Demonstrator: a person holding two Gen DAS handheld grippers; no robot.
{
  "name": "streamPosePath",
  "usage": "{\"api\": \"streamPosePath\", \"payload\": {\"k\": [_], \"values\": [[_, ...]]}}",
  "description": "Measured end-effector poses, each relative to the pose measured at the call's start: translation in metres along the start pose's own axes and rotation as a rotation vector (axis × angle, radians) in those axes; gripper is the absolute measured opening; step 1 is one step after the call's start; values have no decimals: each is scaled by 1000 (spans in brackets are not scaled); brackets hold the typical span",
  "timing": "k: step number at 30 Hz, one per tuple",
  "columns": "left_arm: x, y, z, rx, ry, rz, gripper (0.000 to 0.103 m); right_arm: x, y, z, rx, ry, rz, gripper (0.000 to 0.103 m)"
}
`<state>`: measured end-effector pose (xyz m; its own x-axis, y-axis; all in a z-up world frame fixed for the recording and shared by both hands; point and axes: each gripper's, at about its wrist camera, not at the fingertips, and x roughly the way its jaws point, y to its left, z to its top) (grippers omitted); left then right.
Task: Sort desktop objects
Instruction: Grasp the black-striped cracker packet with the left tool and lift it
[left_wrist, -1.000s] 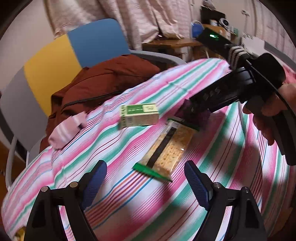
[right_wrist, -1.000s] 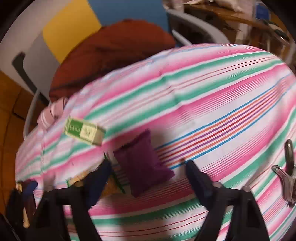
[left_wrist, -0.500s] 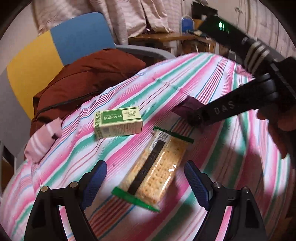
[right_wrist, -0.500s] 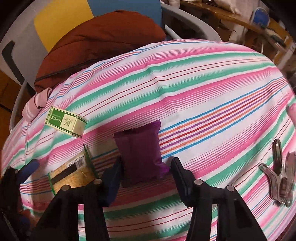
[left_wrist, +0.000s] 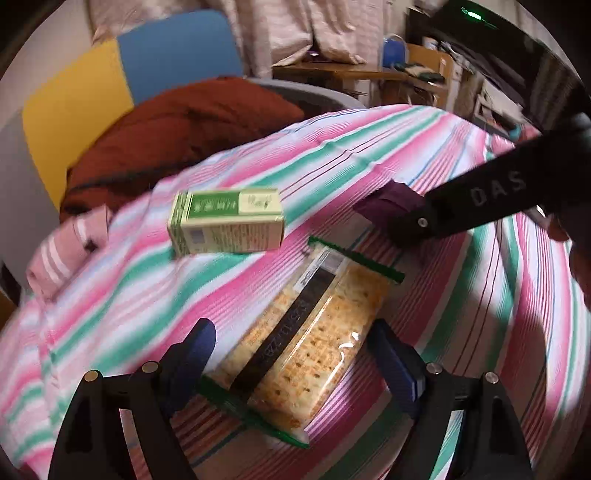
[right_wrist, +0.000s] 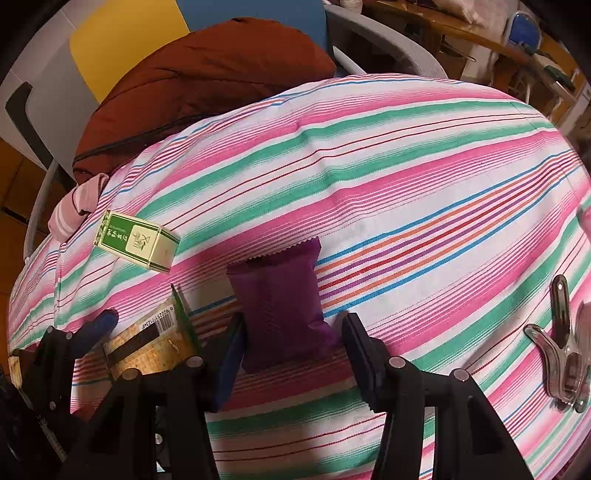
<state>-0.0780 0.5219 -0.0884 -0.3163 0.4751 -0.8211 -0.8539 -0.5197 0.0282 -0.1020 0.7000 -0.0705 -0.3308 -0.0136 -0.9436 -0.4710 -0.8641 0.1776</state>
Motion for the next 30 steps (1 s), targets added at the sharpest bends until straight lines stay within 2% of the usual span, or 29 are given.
{"api": "streamPosePath", "payload": {"k": [9,11,17,21,30], "values": [[-4,-7,-4,9,-23,31,85,2,1,3,-1,0,0,54],[-6,-8,-6,19,-37,33,73,3,1,3,-2,-1,0,54],[-9,-16,-7,66,-70,71,53,-2,0,-3,-5,-4,-3,54],[-12,-14,-11,51,-75,83,52,-2,0,-3,-11,-5,-6,54],[-25,-5,-26,-24,-76,41,51,-4,-5,-1,0,-6,1,54]]}}
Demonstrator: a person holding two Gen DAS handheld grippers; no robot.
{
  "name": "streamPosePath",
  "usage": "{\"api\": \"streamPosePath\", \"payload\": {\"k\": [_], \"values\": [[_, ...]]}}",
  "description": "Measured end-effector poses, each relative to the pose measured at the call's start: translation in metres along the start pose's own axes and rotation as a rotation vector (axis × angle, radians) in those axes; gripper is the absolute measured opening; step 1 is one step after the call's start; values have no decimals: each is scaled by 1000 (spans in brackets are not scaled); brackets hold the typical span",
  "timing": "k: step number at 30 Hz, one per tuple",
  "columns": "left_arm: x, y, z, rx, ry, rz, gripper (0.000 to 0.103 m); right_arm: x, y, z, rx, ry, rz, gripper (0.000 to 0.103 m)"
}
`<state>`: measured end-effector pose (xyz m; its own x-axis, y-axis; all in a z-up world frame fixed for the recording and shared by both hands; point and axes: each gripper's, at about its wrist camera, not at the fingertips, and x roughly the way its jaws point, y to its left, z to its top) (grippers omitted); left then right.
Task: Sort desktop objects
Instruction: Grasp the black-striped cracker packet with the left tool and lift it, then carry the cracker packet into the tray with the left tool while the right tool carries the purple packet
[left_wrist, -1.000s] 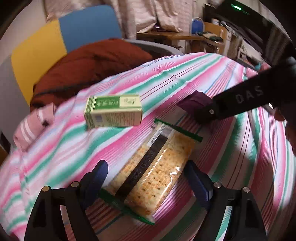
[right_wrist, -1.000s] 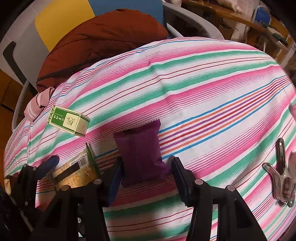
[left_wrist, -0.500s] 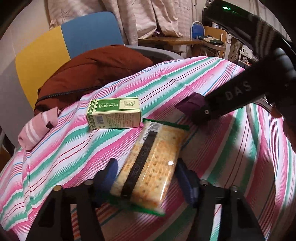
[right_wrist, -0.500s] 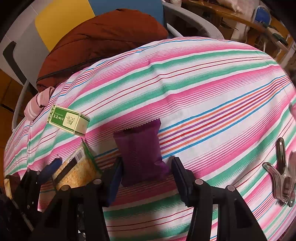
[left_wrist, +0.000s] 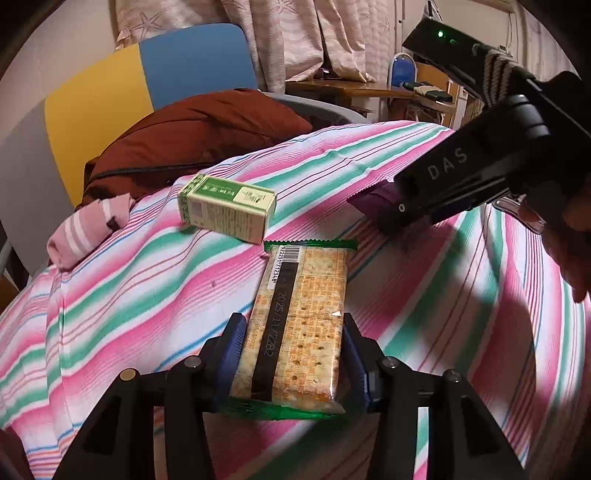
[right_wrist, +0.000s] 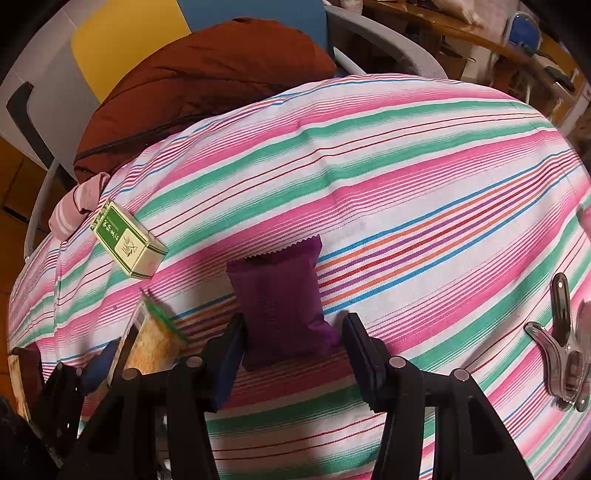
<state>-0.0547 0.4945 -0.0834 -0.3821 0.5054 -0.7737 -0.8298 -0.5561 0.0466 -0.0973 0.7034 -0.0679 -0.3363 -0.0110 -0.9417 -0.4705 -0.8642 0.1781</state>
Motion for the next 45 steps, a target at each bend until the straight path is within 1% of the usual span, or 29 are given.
{"api": "streamPosePath", "payload": {"k": [7,9,11,12,13,14,16,17,18,21,24,26,29,31,33,37,42,45], "values": [[-15,9,-17,-67,-6,8,51,-4,-9,0,40,-4,47,53],[-20,11,-21,-84,-10,17,50,3,9,1,41,-9,56,53],[-25,15,-25,-113,-17,28,50,-2,10,-6,28,-18,64,53],[-27,18,-28,-128,-20,31,50,1,17,-4,20,-23,65,53],[-31,21,-31,-146,-24,32,50,-1,16,-5,11,-29,67,53],[-34,25,-35,-167,-29,33,50,-10,12,-14,2,-36,69,53],[-41,32,-41,-206,-43,39,50,-15,18,-16,-16,-46,67,53],[-45,35,-44,-219,-50,43,50,-9,28,-12,-23,-50,66,53],[-50,38,-48,-236,-61,45,50,-14,26,-15,-30,-55,69,53],[-64,43,-60,-257,-80,38,50,-13,38,-15,-74,-72,72,53],[-77,48,-74,-284,-95,35,50,-17,46,-21,-118,-75,66,53],[-85,53,-85,-312,-99,27,50,-18,52,-24,-127,-74,82,53],[-95,61,-98,-355,-102,22,50,-19,61,-27,-115,-61,137,53],[-100,66,-106,-379,-104,9,50,-21,71,-29,-138,-59,140,53],[-107,67,-114,-381,-110,5,50,-28,82,-36,-172,-58,136,53],[-128,67,-130,-380,-134,-1,50,-38,111,-50,-225,-44,177,53],[-164,66,-158,-369,-183,-5,50,-53,163,-71,-327,-44,223,53],[-191,73,-177,-391,-199,-13,50,-60,203,-90,-407,-37,261,53]]}}
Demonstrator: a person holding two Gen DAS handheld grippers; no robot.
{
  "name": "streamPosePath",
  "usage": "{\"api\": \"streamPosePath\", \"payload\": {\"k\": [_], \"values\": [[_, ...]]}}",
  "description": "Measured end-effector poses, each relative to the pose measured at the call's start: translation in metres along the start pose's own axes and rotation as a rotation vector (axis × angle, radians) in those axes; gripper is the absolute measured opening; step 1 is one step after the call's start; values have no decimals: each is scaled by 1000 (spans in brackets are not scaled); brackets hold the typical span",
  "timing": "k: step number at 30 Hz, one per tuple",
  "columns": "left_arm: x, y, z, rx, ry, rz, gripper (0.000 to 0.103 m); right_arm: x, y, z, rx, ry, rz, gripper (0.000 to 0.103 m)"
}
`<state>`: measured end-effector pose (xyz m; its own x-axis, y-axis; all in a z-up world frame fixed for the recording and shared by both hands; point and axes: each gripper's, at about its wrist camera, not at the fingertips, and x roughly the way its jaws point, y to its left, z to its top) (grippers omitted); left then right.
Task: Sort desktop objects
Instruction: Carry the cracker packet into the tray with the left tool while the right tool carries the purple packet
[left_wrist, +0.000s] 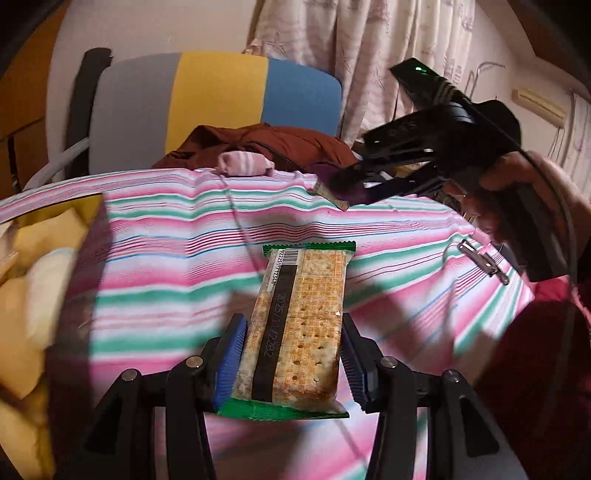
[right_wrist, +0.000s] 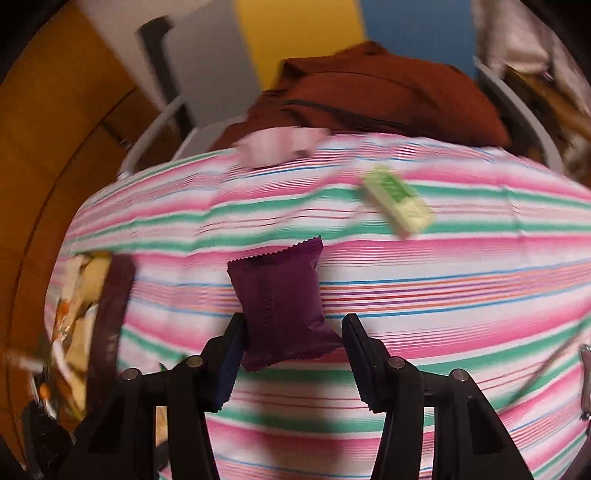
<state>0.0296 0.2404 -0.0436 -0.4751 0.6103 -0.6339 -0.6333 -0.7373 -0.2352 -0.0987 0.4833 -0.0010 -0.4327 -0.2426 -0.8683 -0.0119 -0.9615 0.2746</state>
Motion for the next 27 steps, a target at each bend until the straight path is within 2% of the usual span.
{"api": "streamPosePath", "payload": {"k": [5,11,16,20,21,23,24,26,27], "values": [[-58,40,-5,-89,-61,34,50,6,81,-9,-122,11,110,53],[-95,84,-10,-181,-90,114,50,15,167,-17,-212,27,232,53],[-99,109,-19,-184,-47,170,50,29,217,-19,-263,50,268,53],[-87,121,-26,-191,54,181,51,47,247,-16,-278,72,268,53],[-89,122,-27,-192,49,175,52,53,254,-14,-278,73,265,53],[-96,117,-28,-185,26,182,63,62,263,-8,-261,60,262,56],[-101,116,-28,-180,7,189,64,66,267,-6,-253,55,256,56],[-110,118,-30,-181,-11,204,66,75,273,-1,-234,62,250,65],[-114,120,-30,-188,-18,216,66,77,275,0,-227,67,253,66]]}}
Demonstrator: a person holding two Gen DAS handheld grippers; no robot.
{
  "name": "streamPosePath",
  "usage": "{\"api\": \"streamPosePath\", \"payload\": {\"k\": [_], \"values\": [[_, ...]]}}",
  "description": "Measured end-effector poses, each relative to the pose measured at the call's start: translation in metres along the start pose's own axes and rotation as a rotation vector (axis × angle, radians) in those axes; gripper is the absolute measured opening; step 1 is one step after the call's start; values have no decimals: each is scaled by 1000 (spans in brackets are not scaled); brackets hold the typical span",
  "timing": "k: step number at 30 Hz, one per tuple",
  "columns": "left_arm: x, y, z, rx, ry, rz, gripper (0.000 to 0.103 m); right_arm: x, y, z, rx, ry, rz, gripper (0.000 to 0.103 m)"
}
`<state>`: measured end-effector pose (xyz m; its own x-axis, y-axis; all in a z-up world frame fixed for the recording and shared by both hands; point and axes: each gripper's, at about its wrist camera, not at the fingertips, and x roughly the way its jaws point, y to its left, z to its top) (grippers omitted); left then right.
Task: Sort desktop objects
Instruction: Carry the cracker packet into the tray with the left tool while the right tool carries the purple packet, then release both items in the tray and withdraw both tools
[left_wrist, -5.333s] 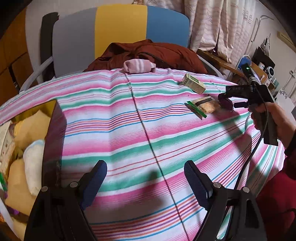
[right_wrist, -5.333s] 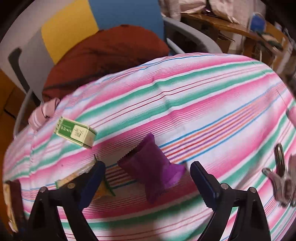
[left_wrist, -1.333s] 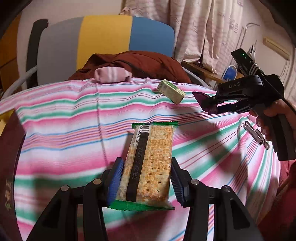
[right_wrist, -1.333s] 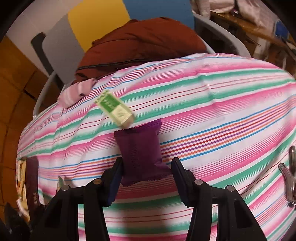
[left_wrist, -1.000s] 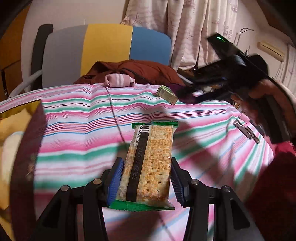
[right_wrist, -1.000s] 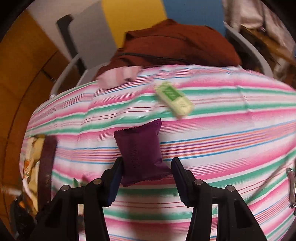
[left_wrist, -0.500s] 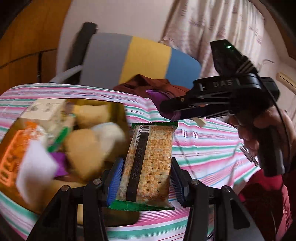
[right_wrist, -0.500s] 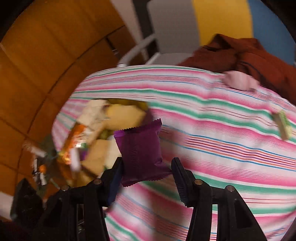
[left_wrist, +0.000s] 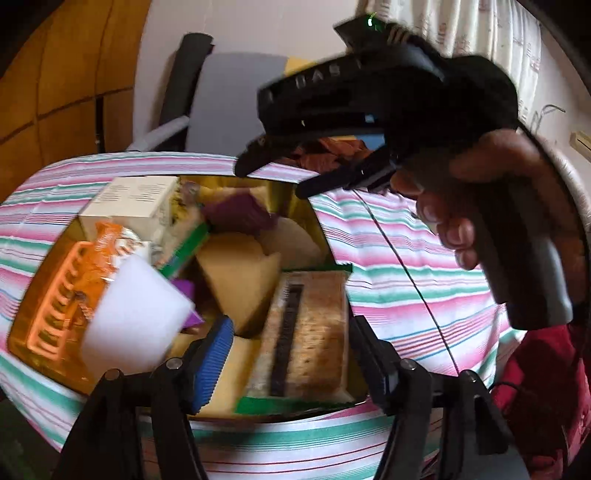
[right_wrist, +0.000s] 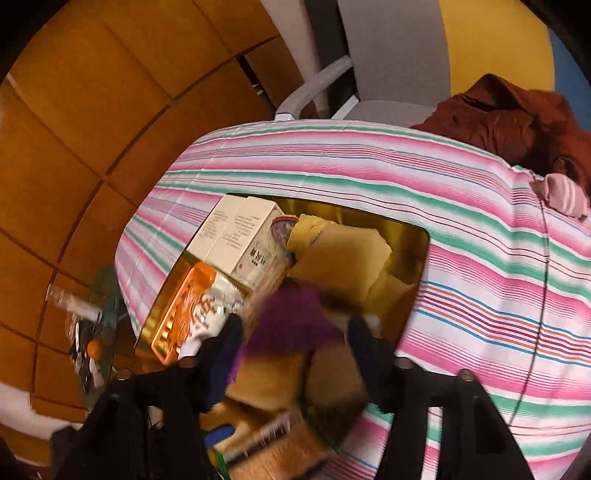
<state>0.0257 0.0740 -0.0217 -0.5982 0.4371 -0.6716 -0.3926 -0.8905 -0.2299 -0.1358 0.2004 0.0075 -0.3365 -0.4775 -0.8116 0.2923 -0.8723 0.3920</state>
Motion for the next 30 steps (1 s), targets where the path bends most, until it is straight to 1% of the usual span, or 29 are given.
{"api": "streamPosePath", "payload": {"k": [2,3,4,5,6,8,9,11,14,15,16,17,18,19,20,23,27,30], "values": [[-6,8,-1,-33,-15,3,66,0,-1,0,11,3,11,66],[-10,13,-2,-52,-31,-6,66,-1,-1,-1,13,2,15,68],[-12,15,-3,-61,-45,-32,66,-3,-2,-3,15,0,12,68],[-13,15,-4,-59,-49,-51,66,-6,-4,-4,17,-5,0,68],[-10,12,-4,-42,-37,-43,65,-9,-6,-6,19,-10,-10,68],[1,2,-3,21,-1,-8,48,-18,-14,-10,33,-23,-20,68],[6,-1,-2,44,8,-1,46,-21,-18,-12,40,-26,-21,68],[19,-8,-1,79,64,47,34,-29,-27,-16,50,-33,-22,68],[21,-13,0,93,70,65,34,-45,-41,-23,63,-54,-31,68],[17,-12,2,72,59,52,35,-51,-49,-25,75,-65,-35,68],[12,-10,4,45,37,29,39,-58,-58,-27,87,-76,-38,68],[8,-9,6,26,18,19,47,-64,-66,-28,99,-85,-45,68],[5,-9,9,11,0,22,52,-70,-75,-29,113,-96,-56,70],[1,-9,12,-2,-22,40,56,-76,-83,-29,127,-105,-66,72],[0,-10,15,-6,-32,52,57,-81,-94,-31,147,-115,-75,76],[0,-14,22,-11,-29,68,57,-97,-128,-36,209,-132,-110,77],[5,-24,32,-16,-16,45,57,-113,-170,-45,268,-136,-176,77],[9,-37,38,3,-11,21,57,-122,-199,-52,295,-131,-234,77]]}}
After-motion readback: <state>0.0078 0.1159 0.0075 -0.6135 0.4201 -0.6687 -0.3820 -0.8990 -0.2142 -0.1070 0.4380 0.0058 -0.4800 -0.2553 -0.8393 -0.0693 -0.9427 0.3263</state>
